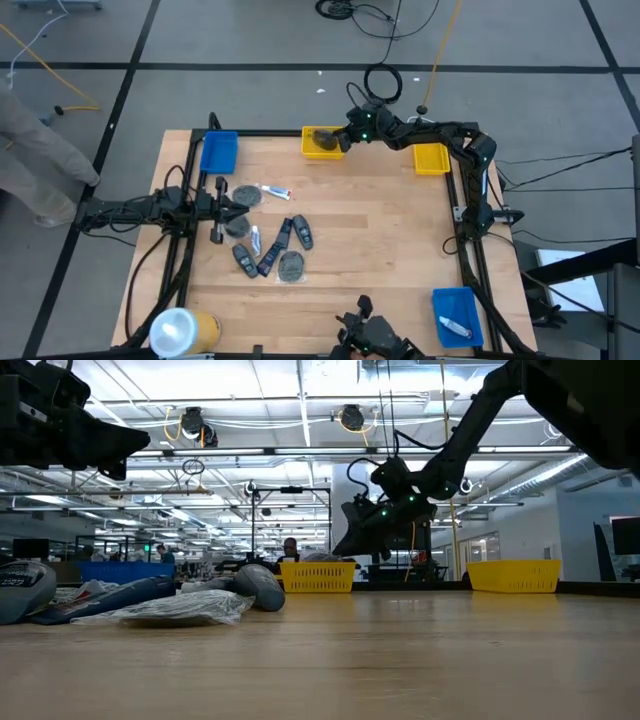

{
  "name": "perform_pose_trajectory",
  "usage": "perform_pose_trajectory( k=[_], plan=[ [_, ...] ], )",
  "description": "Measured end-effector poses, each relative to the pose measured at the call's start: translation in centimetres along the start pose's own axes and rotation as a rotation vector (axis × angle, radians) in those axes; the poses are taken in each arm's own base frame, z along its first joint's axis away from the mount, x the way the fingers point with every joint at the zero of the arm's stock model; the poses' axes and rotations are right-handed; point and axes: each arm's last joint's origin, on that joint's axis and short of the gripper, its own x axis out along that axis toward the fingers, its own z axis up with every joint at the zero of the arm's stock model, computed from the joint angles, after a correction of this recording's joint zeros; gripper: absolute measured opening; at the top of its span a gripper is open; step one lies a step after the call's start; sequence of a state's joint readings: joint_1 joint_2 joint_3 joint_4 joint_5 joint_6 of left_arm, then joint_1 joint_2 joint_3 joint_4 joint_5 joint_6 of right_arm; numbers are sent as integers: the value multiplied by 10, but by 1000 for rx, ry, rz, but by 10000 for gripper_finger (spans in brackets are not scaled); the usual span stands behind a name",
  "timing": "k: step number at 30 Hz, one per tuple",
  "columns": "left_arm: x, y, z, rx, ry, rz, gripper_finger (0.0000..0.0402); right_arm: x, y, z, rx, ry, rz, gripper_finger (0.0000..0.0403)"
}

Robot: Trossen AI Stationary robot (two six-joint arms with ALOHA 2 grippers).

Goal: Pick & Place Travel size toiletries
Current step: Put the hairbrush into the left yellow bin, then put the top shaving cream into the top blue bin

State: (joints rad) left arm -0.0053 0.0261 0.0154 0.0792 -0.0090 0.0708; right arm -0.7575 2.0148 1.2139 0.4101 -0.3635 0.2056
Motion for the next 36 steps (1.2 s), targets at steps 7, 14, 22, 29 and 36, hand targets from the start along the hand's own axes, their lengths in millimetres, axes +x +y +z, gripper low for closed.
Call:
perform_pose_trajectory(
  k=[7,14,22,29,36],
  plan=[
    [0,0,0,0,0,0,19,6,15,1,-139,-62,-166,136],
    [0,0,0,0,0,0,19,13,41,5,-179,-35,-12,178],
    [0,0,0,0,0,0,19,18,71,16,-386,54,-147,112],
    [0,0,0,0,0,1,19,-17,134,5,-572,-32,-32,42],
    [0,0,0,0,0,-1,19,-52,185,-69,-698,-218,174,6]
  ],
)
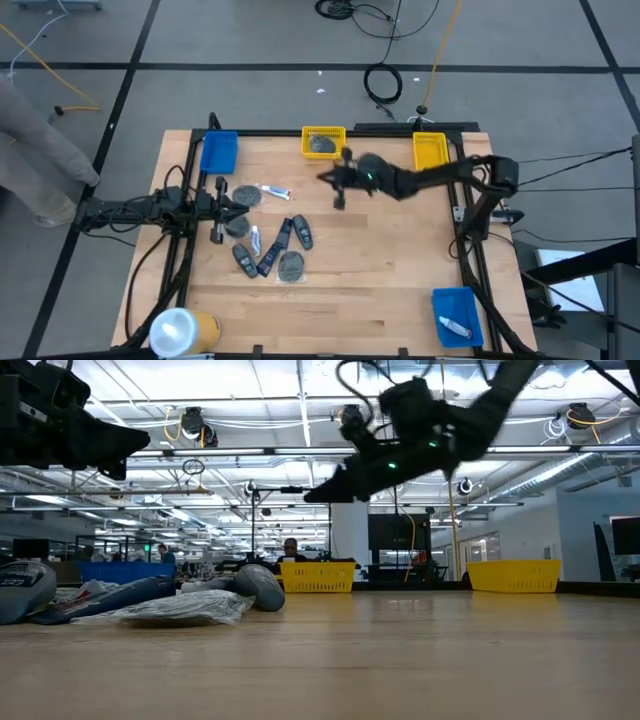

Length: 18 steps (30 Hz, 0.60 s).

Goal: Pick & Place Travel size toiletries
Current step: Put the top shaving cream into the top blue bin

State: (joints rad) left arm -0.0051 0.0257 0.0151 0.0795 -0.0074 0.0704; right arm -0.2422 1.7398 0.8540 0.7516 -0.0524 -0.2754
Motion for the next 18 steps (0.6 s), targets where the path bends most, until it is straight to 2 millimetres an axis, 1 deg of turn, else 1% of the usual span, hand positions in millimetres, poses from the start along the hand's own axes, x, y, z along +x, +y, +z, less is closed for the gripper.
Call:
perform_pose_trajectory(
  k=[3,6,9,13,16,18],
  plan=[
    [0,0,0,0,0,0,19,-14,32,-17,15,-62,59,1],
    [0,0,0,0,1,0,19,-23,54,-24,70,-137,60,2],
    [0,0,0,0,1,1,19,-25,68,-34,108,-116,2,4],
    [0,0,0,0,0,1,19,-22,84,-44,152,-84,0,2],
    [0,0,0,0,0,1,19,-21,97,-53,137,-49,-1,2],
    [0,0,0,0,-2,1,19,-22,106,-56,100,-45,-14,1]
  ],
)
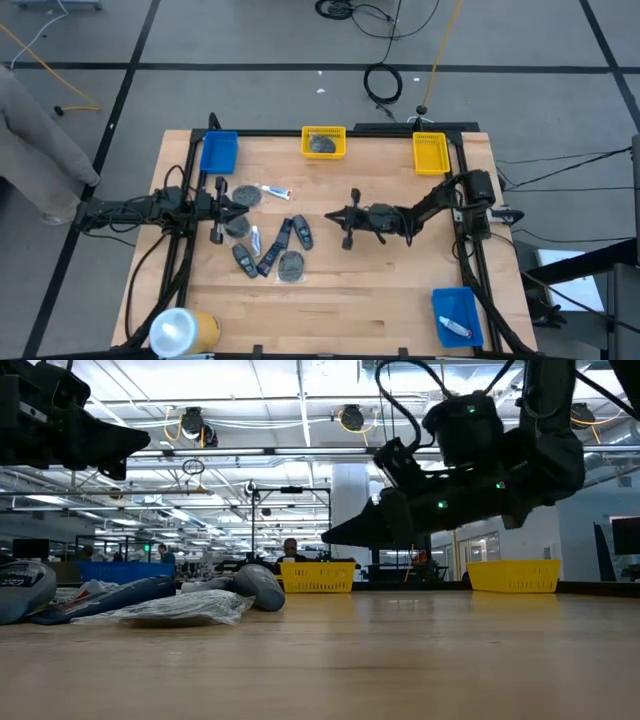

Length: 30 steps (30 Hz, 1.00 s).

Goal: Pick & Place Travel size toiletries
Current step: Put the top shaving cream into the top blue bin

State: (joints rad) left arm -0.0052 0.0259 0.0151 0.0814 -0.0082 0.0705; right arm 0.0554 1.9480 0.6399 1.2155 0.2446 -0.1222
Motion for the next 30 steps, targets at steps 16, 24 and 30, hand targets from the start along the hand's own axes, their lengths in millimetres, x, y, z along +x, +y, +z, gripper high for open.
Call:
perform_pose_trajectory(
  k=[16,24,30],
  plan=[
    [-13,3,48,-190,-516,-14,19,-74,-17,-29,150,-41,-209,0],
    [17,8,19,-204,-194,236,19,-52,-19,-19,27,-57,-151,0],
    [47,9,11,-221,28,319,19,-22,-30,-9,-30,-38,-98,3]
  ],
)
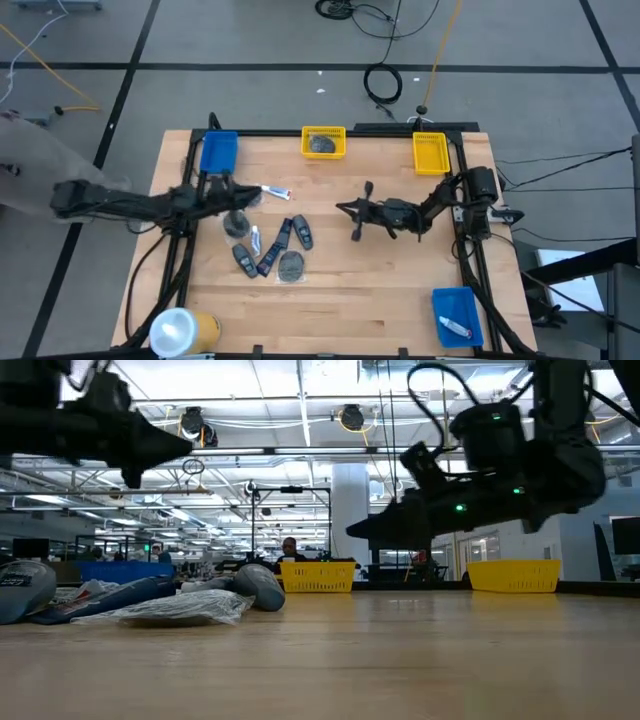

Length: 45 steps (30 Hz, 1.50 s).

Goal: Pick & Place Travel size toiletries
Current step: Put the top shaving cream into the top blue bin

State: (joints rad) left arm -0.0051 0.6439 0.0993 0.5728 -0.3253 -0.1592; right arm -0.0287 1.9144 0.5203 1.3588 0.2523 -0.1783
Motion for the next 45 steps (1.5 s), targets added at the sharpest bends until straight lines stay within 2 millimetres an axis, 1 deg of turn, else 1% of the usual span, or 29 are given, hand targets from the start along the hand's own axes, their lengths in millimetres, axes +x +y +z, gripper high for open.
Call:
perform_pose_trajectory(
  k=[3,8,11,15,18,21,23,27,32,34,37,39,41,45],
  plan=[
    [18,-7,8,47,144,25,19,9,-5,1,-26,21,1,6],
    [48,-13,24,135,470,157,19,10,-12,3,-84,-6,-26,6],
    [65,-13,31,185,592,199,19,11,-17,5,-80,-26,-49,7],
    [86,-10,29,282,635,206,19,12,-19,3,-23,-13,-51,8],
    [100,-5,27,350,645,186,20,11,-17,-1,-16,27,-38,8],
    [109,2,22,351,692,149,26,11,-14,-5,-27,75,-22,9],
    [114,7,21,333,708,132,42,10,-12,-6,-33,84,-15,8],
    [117,14,16,300,775,103,100,11,-12,-5,-48,72,-18,7],
    [108,22,8,235,911,91,190,10,-12,-6,-29,83,-16,9],
    [103,24,5,173,977,77,223,10,-12,-7,-30,91,-15,8],
    [101,21,3,13,1005,71,262,10,-12,-7,-31,95,-15,5],
    [101,15,0,-84,1019,73,280,10,-13,-7,-31,92,-18,4],
    [101,6,-4,-139,1031,102,290,11,-14,-7,-31,93,-23,4],
    [101,-10,-16,-211,1026,260,290,12,-20,-8,-15,95,-43,3]
  ],
)
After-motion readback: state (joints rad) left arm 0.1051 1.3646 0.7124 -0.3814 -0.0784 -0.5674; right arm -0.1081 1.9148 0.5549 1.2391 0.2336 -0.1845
